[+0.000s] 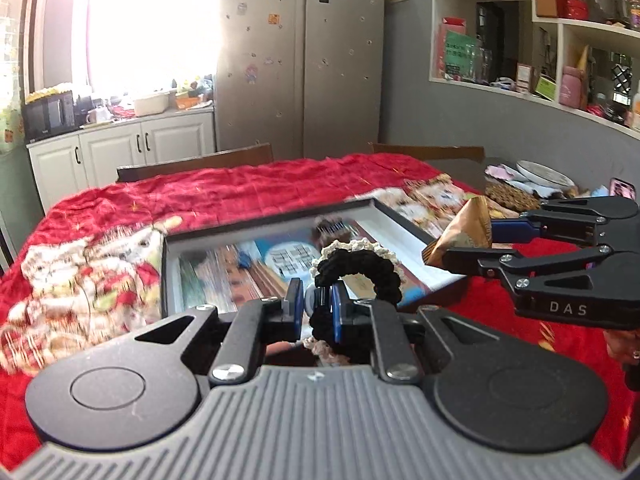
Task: Organize objects
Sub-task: 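Carry the scrunchie with the left tool while the right tool carries the pyramid over the black box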
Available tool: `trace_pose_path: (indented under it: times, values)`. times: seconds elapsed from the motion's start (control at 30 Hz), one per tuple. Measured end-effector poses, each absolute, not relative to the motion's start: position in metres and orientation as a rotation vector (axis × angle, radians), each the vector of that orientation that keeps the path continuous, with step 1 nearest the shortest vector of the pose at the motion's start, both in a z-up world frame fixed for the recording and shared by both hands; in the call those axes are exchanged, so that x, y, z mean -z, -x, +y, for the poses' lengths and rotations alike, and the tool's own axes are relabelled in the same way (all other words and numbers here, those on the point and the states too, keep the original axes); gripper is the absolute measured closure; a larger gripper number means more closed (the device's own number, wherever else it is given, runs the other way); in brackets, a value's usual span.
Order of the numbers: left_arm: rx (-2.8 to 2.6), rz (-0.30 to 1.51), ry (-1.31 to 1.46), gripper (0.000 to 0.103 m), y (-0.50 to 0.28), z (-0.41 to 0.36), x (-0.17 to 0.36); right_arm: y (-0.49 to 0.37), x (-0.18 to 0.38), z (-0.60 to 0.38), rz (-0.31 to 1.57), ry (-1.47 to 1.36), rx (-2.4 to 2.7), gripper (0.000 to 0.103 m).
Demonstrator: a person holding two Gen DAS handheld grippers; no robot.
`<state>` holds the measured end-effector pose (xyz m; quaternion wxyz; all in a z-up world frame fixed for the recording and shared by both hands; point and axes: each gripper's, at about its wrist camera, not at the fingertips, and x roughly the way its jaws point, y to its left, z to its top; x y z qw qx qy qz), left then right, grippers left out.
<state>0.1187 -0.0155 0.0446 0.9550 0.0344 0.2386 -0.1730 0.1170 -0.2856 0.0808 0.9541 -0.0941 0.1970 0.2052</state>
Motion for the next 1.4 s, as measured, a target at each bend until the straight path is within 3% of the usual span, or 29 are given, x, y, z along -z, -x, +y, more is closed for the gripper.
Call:
trace_pose_path:
  times: [0.73, 1.4]
  values:
    - [0.204, 0.559, -0.003, 0.085, -0.254, -0.03, -0.023, -0.276, -0.045, -0.29, 0.493, 0.092, -0.229, 0.068]
    - [0.177, 0.61, 0.017, 0.085, -0.286, -0.035, 0.011, -0.308, -0.008, -0.287, 0.54, 0.045, -0.179, 0.068]
